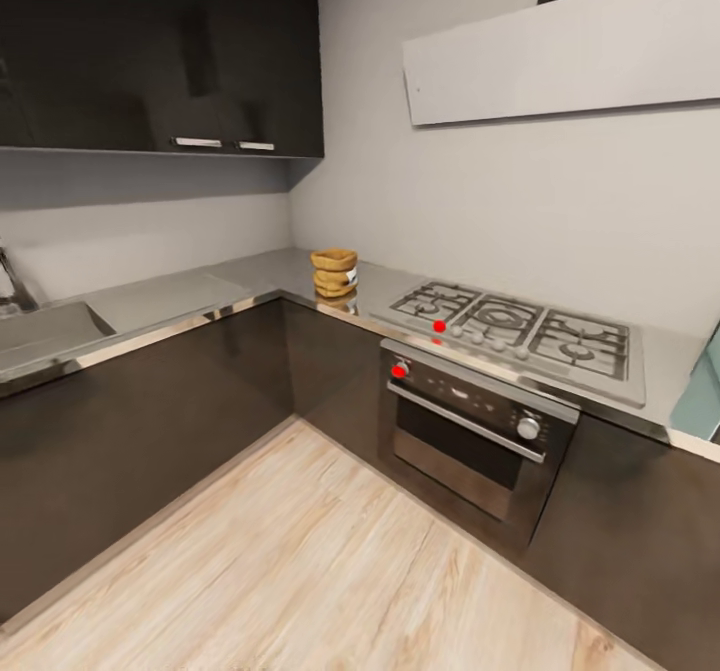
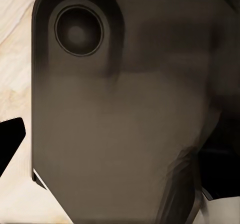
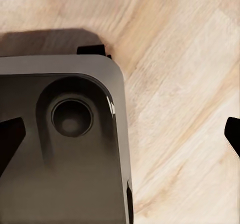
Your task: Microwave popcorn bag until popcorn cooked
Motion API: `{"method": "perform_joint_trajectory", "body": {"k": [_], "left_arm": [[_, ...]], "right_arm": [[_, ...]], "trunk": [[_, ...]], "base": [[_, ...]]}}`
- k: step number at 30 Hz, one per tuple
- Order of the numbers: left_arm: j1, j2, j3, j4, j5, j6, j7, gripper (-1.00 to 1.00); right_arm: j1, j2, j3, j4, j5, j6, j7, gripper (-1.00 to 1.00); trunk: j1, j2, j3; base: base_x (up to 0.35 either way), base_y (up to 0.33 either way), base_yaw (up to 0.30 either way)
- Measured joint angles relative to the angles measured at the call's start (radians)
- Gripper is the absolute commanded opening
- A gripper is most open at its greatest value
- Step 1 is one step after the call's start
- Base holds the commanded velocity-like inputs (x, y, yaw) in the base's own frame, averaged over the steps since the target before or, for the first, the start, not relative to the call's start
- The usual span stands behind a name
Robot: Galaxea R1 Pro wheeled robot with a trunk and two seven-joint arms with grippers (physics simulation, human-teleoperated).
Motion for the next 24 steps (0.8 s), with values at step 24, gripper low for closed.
{"method": "perform_joint_trajectory", "body": {"k": [24], "left_arm": [[0.000, 0.000, 0.000, 0.000, 0.000, 0.000, 0.000, 1.00]], "right_arm": [[0.000, 0.003, 0.000, 0.000, 0.000, 0.000, 0.000, 1.00]], "trunk": [[0.000, 0.000, 0.000]], "base": [[0.000, 0.000, 0.273]]}}
